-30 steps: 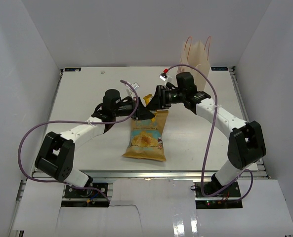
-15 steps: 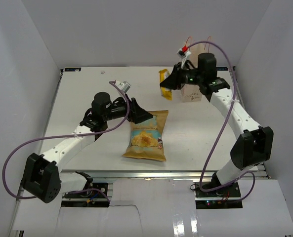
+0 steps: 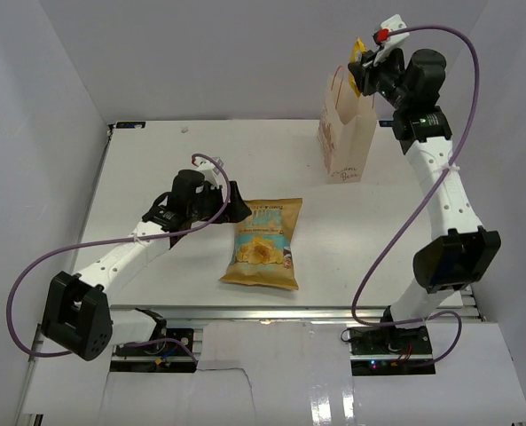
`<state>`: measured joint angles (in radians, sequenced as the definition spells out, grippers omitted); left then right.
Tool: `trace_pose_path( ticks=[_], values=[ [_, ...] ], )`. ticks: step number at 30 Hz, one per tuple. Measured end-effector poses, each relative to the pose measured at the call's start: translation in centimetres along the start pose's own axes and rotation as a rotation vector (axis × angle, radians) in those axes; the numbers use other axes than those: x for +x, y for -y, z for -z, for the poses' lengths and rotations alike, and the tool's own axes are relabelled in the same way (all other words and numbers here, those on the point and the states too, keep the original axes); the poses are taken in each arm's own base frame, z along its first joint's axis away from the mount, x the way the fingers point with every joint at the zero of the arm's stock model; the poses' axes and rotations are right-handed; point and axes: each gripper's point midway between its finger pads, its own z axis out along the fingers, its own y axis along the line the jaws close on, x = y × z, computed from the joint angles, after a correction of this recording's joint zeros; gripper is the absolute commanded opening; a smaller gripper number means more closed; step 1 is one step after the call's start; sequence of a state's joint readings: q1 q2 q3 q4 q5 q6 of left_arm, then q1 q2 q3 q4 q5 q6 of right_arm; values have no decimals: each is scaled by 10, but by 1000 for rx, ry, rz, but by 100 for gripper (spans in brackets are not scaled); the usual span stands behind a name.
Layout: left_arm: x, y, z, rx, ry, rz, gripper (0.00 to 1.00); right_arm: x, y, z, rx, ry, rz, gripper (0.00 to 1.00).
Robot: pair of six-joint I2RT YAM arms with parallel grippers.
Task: Place the snacks into the paper bag
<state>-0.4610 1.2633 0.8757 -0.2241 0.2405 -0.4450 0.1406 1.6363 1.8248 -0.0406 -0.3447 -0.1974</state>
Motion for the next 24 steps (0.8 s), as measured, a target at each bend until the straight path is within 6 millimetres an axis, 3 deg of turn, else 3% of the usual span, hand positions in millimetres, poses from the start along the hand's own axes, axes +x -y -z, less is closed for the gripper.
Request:
trace_pose_path(
  ticks=[5, 8, 9, 10, 11, 13, 14, 20, 24],
  values=[
    [7, -12, -2, -56, -17, 9, 98, 56, 28, -41, 89, -87, 18, 26],
    [12, -18, -2, -78, -23, 13, 98, 90, 34, -52, 112, -148, 20, 35],
    [14, -19, -3, -84, -28, 14, 98, 99, 35, -54, 117, -165, 23, 44],
    [15, -21, -3, -89, -29, 15, 98, 105, 36, -56, 121, -176, 26, 69],
    [15, -21, -3, -91, -30, 17, 98, 108, 37, -57, 122, -182, 25, 81],
    [17, -23, -4, -98, -34, 20, 98, 109, 38, -57, 123, -184, 48, 96],
    [17, -24, -6, -102, -37, 24, 98, 109, 39, -57, 124, -182, 55, 98],
    [28, -42, -19, -149, -78, 91, 98, 91, 34, -49, 78, -154, 75, 93],
    [35, -60, -28, -196, -111, 161, 98, 62, 8, -9, -78, -130, 84, 90]
  ],
)
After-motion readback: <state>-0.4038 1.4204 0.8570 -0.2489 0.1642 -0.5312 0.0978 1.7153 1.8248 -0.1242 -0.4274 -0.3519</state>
